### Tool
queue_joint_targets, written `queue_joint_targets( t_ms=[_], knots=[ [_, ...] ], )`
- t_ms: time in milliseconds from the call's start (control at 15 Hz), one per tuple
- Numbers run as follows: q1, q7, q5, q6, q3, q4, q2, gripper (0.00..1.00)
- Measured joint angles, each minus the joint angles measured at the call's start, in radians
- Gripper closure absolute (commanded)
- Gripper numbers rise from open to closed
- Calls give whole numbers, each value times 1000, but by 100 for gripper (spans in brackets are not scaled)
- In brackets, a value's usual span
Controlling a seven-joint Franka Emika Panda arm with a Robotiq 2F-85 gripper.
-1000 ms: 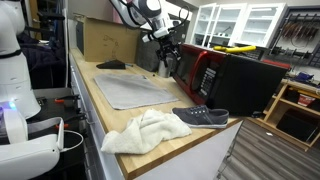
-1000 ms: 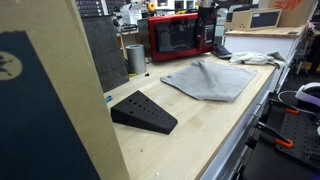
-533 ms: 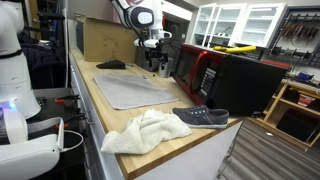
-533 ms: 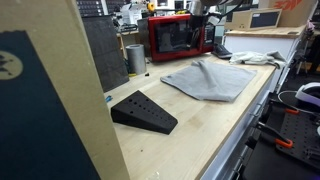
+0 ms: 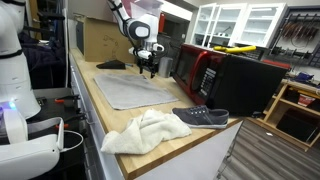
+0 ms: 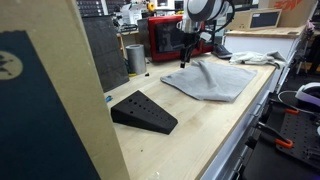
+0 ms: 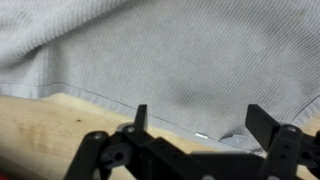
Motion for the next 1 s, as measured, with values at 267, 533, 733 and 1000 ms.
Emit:
queue_joint_targets(
  t_ms=[267, 533, 733, 1000],
  knots=[
    [15, 0, 0, -28, 32, 28, 34, 34],
    [35, 0, -4, -49, 45, 55, 60, 66],
    [42, 0, -6, -53, 45, 73, 84, 88],
    [50, 0, -13, -53, 48, 95, 121, 100]
  ],
)
